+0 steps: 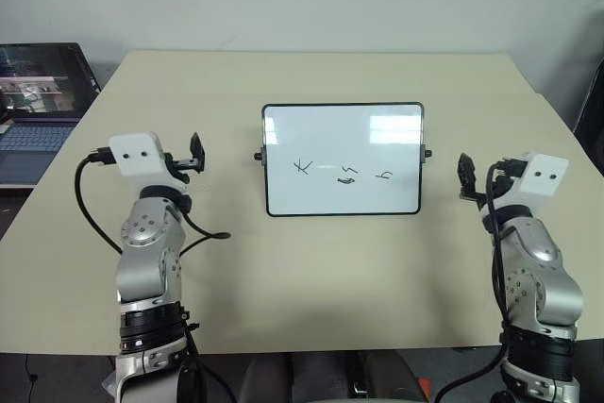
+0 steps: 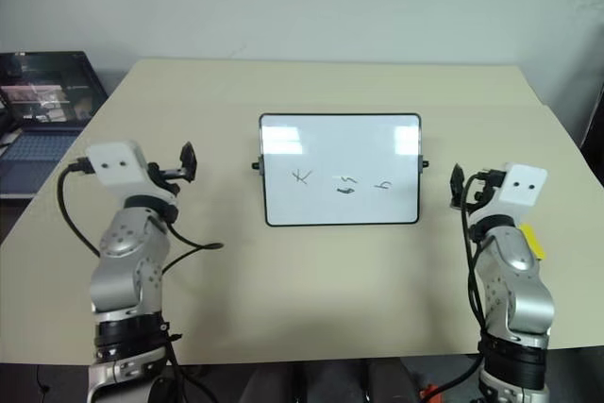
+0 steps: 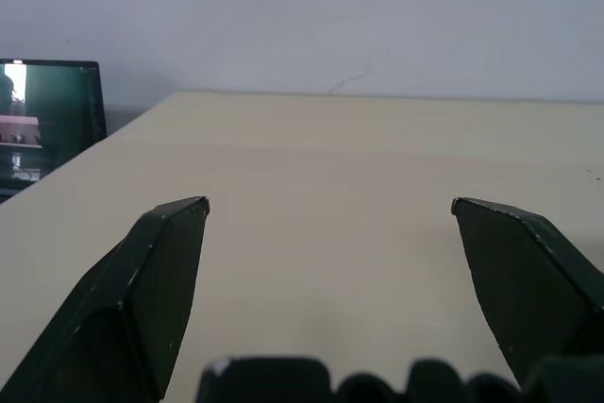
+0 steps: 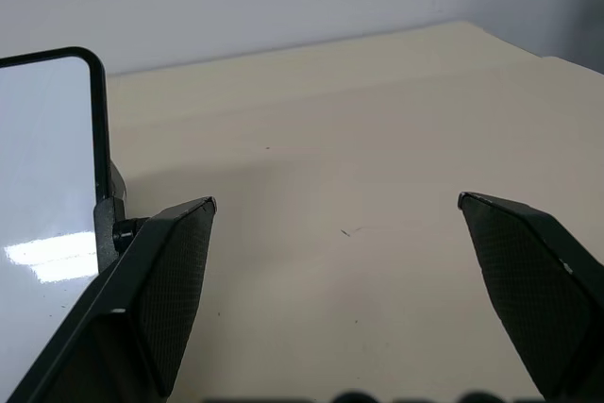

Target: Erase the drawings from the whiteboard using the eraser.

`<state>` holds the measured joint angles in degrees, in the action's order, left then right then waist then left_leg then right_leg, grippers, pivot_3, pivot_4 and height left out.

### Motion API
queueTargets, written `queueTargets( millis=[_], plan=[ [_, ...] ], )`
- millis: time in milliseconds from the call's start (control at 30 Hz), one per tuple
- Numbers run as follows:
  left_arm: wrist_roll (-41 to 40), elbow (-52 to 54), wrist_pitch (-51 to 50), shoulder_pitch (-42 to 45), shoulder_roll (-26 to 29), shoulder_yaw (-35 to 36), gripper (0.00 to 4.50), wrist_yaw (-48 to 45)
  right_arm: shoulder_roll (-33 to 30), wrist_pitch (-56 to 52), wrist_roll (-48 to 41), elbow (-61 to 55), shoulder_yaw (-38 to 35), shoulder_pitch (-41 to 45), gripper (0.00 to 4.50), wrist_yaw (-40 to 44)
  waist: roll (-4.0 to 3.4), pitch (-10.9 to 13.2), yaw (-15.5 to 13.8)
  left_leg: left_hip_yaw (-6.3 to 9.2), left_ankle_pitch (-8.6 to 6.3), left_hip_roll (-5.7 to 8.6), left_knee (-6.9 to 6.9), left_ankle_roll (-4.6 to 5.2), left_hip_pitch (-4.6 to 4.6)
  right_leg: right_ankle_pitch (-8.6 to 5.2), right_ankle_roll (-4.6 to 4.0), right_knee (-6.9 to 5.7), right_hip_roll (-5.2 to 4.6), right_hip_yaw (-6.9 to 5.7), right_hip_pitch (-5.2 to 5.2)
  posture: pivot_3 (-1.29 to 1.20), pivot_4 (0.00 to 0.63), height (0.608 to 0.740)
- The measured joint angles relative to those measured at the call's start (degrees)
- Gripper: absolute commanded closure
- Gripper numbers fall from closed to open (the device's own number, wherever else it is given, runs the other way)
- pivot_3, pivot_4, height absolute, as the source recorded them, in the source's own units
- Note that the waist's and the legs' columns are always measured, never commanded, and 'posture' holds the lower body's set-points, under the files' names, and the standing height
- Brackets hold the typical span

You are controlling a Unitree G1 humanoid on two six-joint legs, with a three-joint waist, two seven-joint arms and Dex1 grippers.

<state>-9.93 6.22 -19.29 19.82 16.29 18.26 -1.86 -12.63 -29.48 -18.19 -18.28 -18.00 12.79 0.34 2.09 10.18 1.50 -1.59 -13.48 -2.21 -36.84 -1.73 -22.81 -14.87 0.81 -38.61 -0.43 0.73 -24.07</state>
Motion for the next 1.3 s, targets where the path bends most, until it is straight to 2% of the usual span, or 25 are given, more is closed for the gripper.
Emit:
queueTargets(
  millis=[167,367,633,833,1000,1200,1300],
  plan=[
    [-1.9,-1.6,0.0,1.3,1.6,-0.1,0.02,-3.7,-0.8,-0.8,-1.1,0.7,-0.5,2.2,0.0,0.6,0.0,0.0,0.0,0.0,0.0,-0.01,-0.01,0.0,0.01,0.0,0.0,-0.03,0.03,0.0,-0.01,0.0,0.15,0.74],
    [-7.1,-3.9,-1.8,4.3,10.1,0.1,0.02,-14.5,-6.2,-8.5,-4.2,0.5,-1.6,5.5,0.0,2.6,-0.01,0.0,0.1,-0.02,0.0,-0.03,0.02,0.0,0.0,0.0,0.0,0.01,0.04,0.0,-0.03,0.0,0.15,0.74],
    [-16.1,-8.1,-8.9,8.7,27.4,-0.1,0.02,-37.6,-23.1,-26.1,-9.1,2.6,-5.8,10.7,0.0,8.3,0.0,0.0,0.2,-0.07,-0.05,-0.03,0.08,0.07,-0.02,-0.01,-0.01,0.16,0.05,0.01,-0.04,0.0,0.15,0.74],
    [-20.8,-11.7,-10.3,9.6,35.5,-0.6,0.02,-55.7,-31.8,-39.1,-10.3,5.1,-8.4,12.7,0.0,9.9,-0.01,0.0,0.2,-0.11,-0.1,-0.12,0.19,0.15,-0.04,0.01,-0.06,0.41,0.11,0.01,-0.04,0.0,0.15,0.74],
    [-22.7,-14.7,-11.1,11.4,39.0,-0.6,0.02,-63.6,-37.3,-47.9,-11.1,5.2,-9.5,11.0,0.0,13.5,0.0,0.0,0.1,-0.13,-0.18,-0.19,0.27,0.27,-0.1,0.02,-0.07,0.65,0.18,0.01,-0.03,0.0,0.15,0.74],
    [-23.4,-15.3,-13.3,9.1,43.1,-0.9,0.02,-71.0,-41.2,-55.3,-12.2,5.5,-10.3,6.7,0.0,18.2,-0.01,0.0,0.2,-0.15,-0.24,-0.22,0.31,0.31,-0.08,0.02,-0.07,0.68,0.19,0.11,-0.07,0.0,0.15,0.74],
    [-23.4,-15.5,-13.8,7.9,43.4,-1.0,0.02,-72.6,-41.3,-57.2,-12.2,5.6,-10.7,5.5,0.0,19.7,-0.01,0.0,0.2,-0.15,-0.23,-0.24,0.3,0.31,-0.02,0.02,-0.07,0.63,0.21,0.14,-0.07,0.0,0.15,0.74]
  ],
)
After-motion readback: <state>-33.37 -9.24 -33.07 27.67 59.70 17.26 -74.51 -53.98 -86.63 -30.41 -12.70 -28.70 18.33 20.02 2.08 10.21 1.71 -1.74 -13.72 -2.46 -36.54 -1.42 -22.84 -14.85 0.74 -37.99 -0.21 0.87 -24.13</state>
